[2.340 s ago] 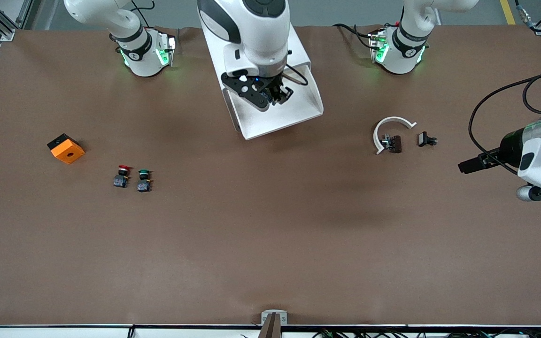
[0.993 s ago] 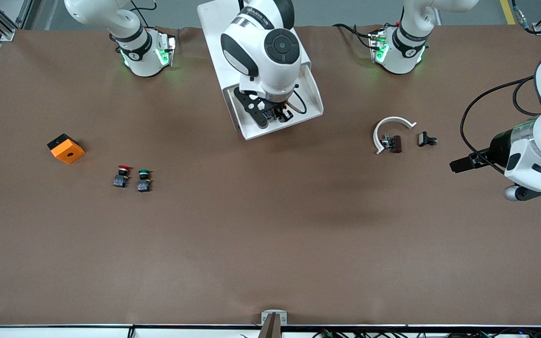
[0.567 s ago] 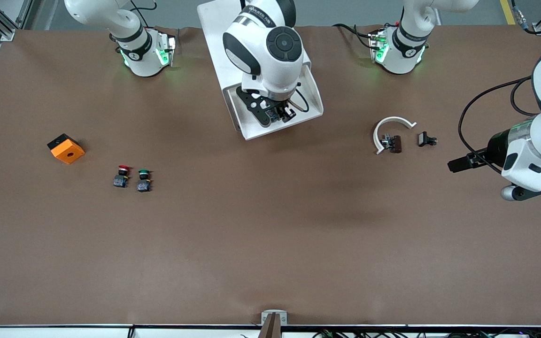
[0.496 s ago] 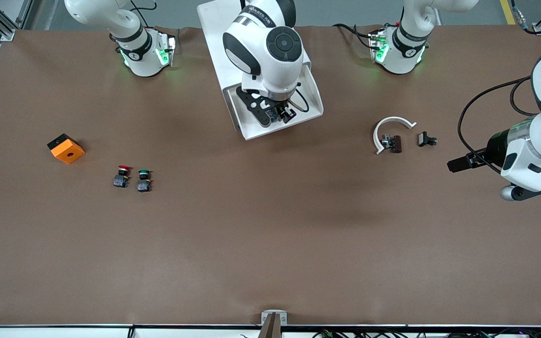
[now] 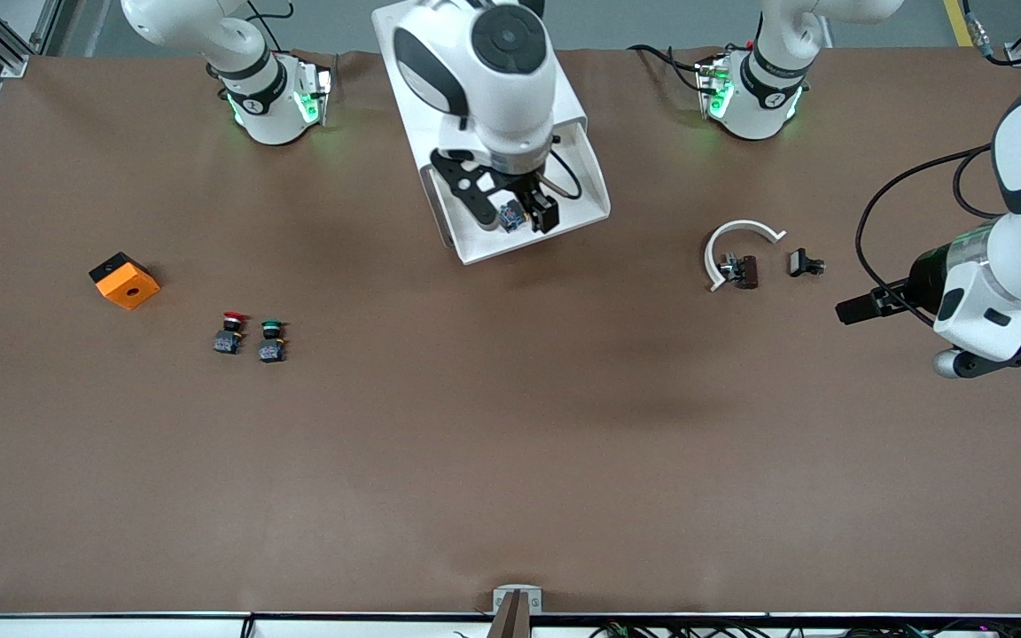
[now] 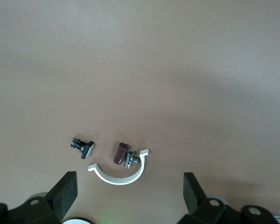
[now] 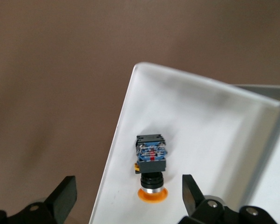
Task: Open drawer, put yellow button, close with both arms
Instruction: 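Withdraw the right gripper to rest while the left gripper reaches the drawer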
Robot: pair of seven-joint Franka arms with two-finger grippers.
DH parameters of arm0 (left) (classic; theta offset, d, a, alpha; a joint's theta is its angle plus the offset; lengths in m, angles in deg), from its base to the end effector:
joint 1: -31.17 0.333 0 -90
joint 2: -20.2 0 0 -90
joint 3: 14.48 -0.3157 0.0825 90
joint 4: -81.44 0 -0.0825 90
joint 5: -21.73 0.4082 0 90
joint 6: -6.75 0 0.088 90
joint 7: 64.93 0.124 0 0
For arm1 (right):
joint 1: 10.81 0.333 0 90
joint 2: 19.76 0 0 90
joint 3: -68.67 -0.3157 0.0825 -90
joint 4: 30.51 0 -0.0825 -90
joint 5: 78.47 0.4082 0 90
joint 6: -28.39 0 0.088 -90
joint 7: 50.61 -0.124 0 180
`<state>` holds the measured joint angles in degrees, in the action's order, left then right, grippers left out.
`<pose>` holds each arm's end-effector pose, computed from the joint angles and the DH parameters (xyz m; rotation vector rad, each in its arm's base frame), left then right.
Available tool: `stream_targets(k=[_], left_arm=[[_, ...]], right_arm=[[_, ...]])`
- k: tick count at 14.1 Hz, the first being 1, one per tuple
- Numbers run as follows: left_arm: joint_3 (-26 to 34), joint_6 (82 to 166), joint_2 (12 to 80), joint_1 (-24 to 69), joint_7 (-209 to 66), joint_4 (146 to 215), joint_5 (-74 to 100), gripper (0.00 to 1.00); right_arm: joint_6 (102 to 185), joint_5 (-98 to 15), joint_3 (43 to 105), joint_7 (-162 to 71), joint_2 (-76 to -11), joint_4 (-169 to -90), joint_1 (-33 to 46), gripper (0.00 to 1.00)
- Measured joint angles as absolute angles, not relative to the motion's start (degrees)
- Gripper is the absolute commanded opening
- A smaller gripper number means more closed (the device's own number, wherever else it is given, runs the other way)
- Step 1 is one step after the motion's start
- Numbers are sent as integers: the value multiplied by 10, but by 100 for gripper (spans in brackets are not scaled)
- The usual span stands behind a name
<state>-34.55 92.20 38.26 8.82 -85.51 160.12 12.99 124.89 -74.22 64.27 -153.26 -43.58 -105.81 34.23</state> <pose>0.6472 -0.0754 0.5129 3.0811 0.4886 -0.2877 0.4565 0.5323 0.4786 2.7774 -1.4188 -0.1752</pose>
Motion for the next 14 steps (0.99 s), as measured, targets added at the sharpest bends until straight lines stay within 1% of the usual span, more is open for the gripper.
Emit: stream_targets(k=[3, 4, 6, 11, 14], left_arm=[[-333, 935, 382, 75, -869, 1613, 130, 100], [-322, 954, 383, 74, -870, 1625, 130, 100], [-295, 993, 383, 73, -871, 1653, 130, 100], [-207, 1083, 386, 71, -873, 1734, 126, 100], [-159, 1121, 407, 69, -879, 1759, 79, 100]], right_arm=[[1174, -738, 644, -1442, -375, -1056, 296, 100], [1147, -738, 645, -1399, -353, -1057, 279, 100], [1120, -738, 646, -1292, -307, -1071, 241, 100], [1120, -737, 652, -971, -177, -1191, 106, 100], [1135, -738, 655, -779, -140, -1240, 8, 100]])
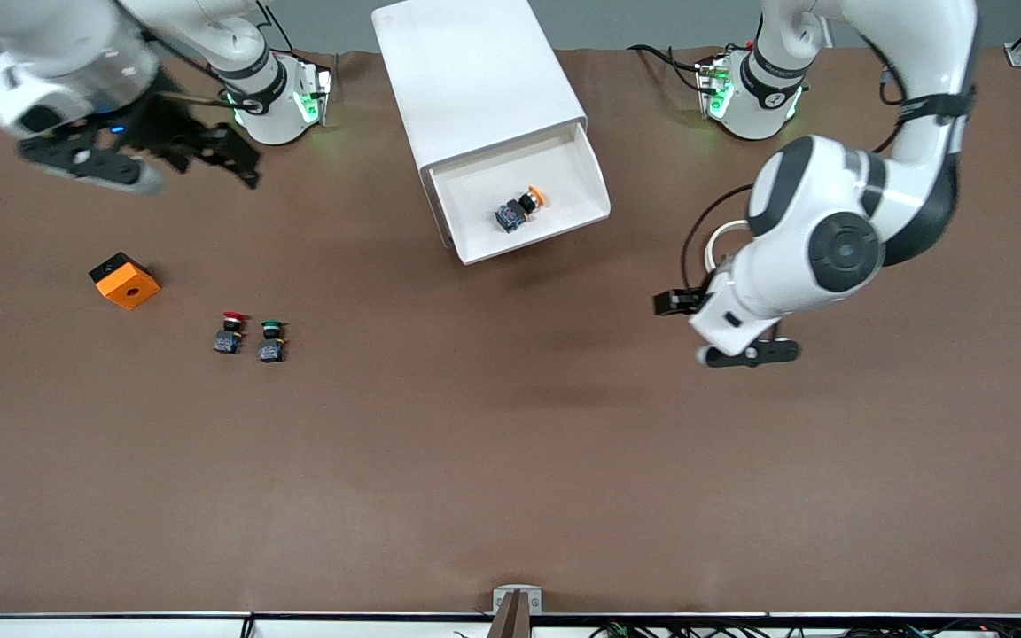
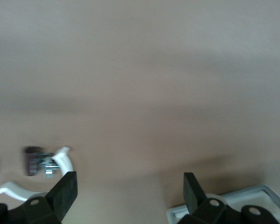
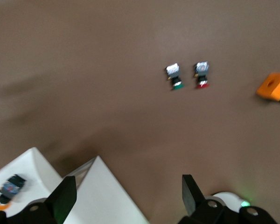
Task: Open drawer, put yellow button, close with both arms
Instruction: 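Withdraw the right gripper to rest while the left gripper reaches the drawer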
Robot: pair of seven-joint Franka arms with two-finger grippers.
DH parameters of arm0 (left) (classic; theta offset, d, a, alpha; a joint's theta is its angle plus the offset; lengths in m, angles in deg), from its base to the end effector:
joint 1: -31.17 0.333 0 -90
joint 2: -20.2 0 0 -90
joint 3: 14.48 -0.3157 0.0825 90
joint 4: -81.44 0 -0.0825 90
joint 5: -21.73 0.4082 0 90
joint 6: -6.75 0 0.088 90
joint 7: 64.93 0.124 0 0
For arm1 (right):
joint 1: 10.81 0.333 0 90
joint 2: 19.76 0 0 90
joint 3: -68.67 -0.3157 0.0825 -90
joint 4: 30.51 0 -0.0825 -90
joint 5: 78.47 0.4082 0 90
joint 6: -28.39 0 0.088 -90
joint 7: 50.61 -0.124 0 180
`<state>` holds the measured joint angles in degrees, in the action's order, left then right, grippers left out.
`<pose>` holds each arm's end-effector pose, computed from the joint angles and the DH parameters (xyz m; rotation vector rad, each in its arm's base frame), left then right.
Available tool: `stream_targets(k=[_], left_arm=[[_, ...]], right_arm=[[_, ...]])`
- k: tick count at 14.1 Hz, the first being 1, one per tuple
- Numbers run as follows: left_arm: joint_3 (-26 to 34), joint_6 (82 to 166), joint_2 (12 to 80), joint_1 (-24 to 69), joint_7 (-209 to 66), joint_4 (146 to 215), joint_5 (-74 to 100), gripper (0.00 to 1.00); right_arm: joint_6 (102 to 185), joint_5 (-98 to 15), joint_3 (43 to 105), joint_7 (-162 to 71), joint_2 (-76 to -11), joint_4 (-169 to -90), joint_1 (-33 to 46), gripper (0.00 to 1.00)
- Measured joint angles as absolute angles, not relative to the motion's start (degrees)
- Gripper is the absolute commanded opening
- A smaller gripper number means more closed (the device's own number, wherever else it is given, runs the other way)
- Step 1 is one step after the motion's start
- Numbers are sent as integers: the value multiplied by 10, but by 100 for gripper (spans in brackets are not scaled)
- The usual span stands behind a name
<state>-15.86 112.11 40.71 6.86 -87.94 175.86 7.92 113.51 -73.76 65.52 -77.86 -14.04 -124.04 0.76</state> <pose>0.5985 -0.2795 0.3680 2.9821 0.1256 -0.3571 0.5167 0.1484 0.6257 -3.0673 0.3295 0.1102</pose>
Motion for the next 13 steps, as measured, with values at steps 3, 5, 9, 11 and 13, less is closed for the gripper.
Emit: stream_targets(k=[3, 5, 9, 11, 13], left_arm=[[-123, 1161, 434, 49, -941, 1761, 54, 100], [-118, 1171, 450, 19, -1003, 1761, 50, 100], [-116, 1176, 467, -28, -1086, 1761, 20, 100], [-116, 1176, 471, -64, -1122, 1761, 17, 100], [-115, 1176, 474, -81, -1138, 1761, 1, 100]], right_arm=[[1160, -739, 657, -632, -140, -1253, -79, 100], [1176, -743, 657, -582, -140, -1255, -112, 100], [1193, -758, 654, -569, -141, -1250, -122, 100], [1193, -767, 652, -569, -142, -1242, -122, 100], [1193, -774, 652, -569, -142, -1240, -122, 100]])
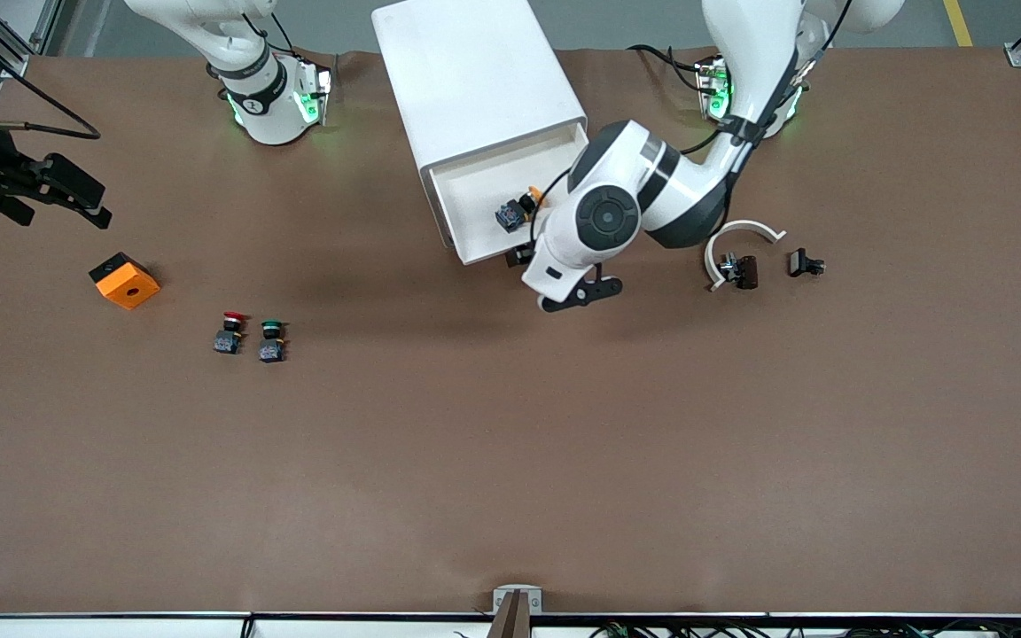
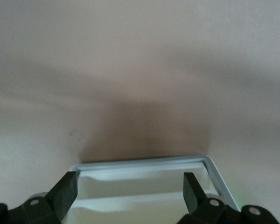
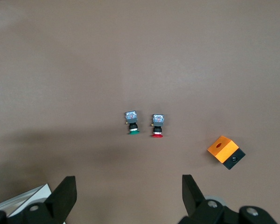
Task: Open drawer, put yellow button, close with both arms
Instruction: 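Withdraw the right gripper to rest while the left gripper reaches the drawer, then push the drawer closed with the left gripper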
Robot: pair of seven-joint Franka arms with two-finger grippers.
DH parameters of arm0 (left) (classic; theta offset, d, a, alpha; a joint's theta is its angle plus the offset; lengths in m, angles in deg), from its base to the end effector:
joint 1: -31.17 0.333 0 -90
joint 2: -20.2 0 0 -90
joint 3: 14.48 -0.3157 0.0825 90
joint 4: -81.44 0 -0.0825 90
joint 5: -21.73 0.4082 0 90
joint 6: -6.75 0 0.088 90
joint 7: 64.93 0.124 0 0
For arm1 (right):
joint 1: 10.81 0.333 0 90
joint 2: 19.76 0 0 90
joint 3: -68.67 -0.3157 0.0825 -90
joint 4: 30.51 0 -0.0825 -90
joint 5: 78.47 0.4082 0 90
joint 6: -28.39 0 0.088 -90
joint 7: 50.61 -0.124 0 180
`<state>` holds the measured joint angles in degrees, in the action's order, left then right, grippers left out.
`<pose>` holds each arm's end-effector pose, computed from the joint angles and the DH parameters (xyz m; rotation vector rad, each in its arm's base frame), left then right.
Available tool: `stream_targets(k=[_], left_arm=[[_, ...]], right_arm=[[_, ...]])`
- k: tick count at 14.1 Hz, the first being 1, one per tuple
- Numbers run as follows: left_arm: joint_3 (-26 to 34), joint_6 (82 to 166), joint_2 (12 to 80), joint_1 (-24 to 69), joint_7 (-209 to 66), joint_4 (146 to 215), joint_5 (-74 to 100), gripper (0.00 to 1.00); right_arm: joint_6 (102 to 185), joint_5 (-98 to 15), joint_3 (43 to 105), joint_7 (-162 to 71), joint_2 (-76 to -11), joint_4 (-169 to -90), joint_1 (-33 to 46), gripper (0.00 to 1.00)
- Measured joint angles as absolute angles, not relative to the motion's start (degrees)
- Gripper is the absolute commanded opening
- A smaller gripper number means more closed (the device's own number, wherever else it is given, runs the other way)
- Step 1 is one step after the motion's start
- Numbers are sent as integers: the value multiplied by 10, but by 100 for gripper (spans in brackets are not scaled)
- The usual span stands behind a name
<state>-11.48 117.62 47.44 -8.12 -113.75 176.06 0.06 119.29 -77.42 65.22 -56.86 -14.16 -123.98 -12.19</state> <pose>0.4798 -0.4745 0.2982 2.9346 0.4257 -0.5900 0.5501 0.0237 0.6336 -3.1222 0.1138 -0.0807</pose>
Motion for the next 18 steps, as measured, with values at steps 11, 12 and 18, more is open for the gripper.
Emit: stream_targets(k=[11, 12, 18], left_arm=[[-47, 1170, 484, -125, -1239, 1766, -32, 100], [-41, 1170, 485, -125, -1241, 1767, -32, 100], [-31, 1170, 485, -125, -1249, 1770, -32, 100]], right_arm=[[1193, -787, 648, -569, -142, -1236, -122, 100], [1193, -787, 648, -569, -142, -1236, -122, 100], [1193, -787, 648, -569, -142, -1236, -122, 100]])
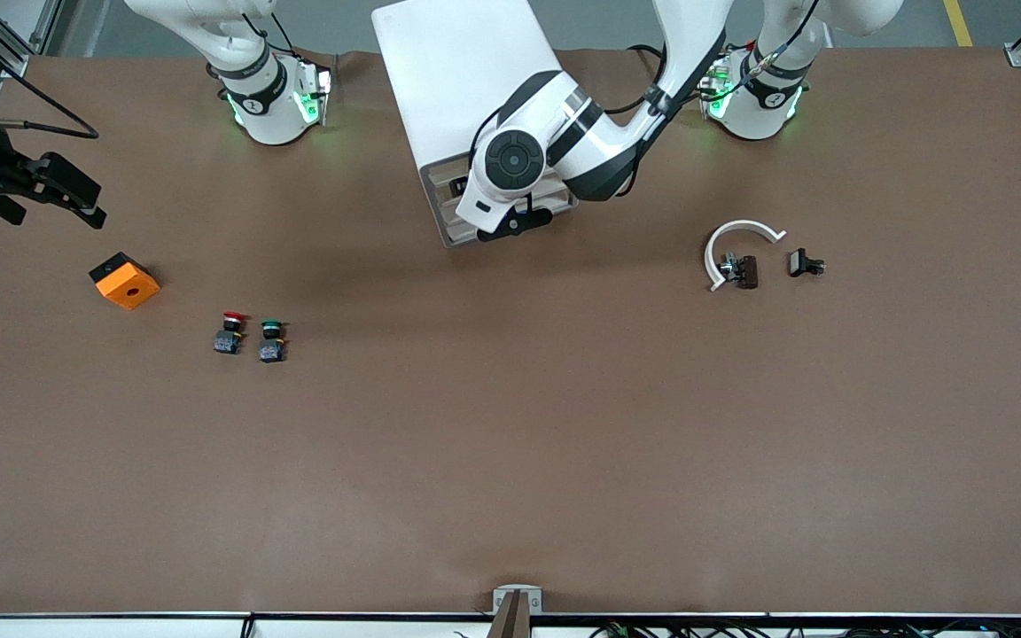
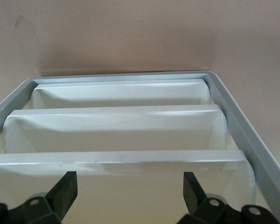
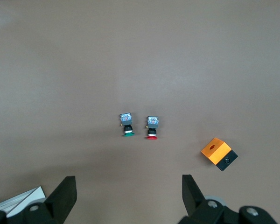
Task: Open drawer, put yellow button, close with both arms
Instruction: 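Push the drawer closed with the left gripper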
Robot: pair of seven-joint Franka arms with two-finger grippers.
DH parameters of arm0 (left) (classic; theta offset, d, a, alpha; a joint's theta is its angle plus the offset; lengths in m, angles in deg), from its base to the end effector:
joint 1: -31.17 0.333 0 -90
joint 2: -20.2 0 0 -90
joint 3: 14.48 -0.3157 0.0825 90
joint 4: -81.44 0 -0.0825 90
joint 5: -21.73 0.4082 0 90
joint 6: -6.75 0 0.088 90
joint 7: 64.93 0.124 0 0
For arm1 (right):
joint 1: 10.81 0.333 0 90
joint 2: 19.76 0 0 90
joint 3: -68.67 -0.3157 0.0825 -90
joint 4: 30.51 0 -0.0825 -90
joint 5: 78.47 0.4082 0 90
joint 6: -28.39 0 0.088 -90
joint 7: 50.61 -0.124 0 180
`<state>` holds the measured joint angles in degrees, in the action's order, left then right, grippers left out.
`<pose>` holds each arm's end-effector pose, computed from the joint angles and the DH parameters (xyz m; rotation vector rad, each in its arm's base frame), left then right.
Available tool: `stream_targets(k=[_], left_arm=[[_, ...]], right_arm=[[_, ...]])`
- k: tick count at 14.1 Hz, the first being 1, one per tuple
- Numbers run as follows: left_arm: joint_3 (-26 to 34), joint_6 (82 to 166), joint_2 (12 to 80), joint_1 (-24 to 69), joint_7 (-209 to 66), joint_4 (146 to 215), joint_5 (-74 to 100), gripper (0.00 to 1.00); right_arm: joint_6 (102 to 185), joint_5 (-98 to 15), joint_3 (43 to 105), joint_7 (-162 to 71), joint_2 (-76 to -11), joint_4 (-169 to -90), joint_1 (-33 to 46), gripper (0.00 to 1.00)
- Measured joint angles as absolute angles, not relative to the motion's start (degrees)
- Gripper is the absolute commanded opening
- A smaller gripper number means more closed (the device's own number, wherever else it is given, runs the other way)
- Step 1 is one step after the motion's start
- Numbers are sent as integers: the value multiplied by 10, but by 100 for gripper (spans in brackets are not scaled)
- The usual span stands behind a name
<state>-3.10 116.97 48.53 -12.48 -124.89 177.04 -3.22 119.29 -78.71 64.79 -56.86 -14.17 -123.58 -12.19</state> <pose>0.3628 -0.5626 0.2868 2.9349 0.4447 -0.8103 0.5503 0.0253 0.6369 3.1323 -0.1028 0.0942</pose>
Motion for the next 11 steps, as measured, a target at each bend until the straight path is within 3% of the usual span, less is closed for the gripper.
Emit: stream_targets(k=[3, 11], left_arm=[[-36, 1173, 485, -98, -1249, 1764, -32, 100], [-42, 1171, 479, 128, -1230, 1686, 79, 100]], right_arm=[[1193, -787, 648, -569, -142, -1235, -122, 100], [1193, -787, 647, -569, -143, -1234, -122, 100]])
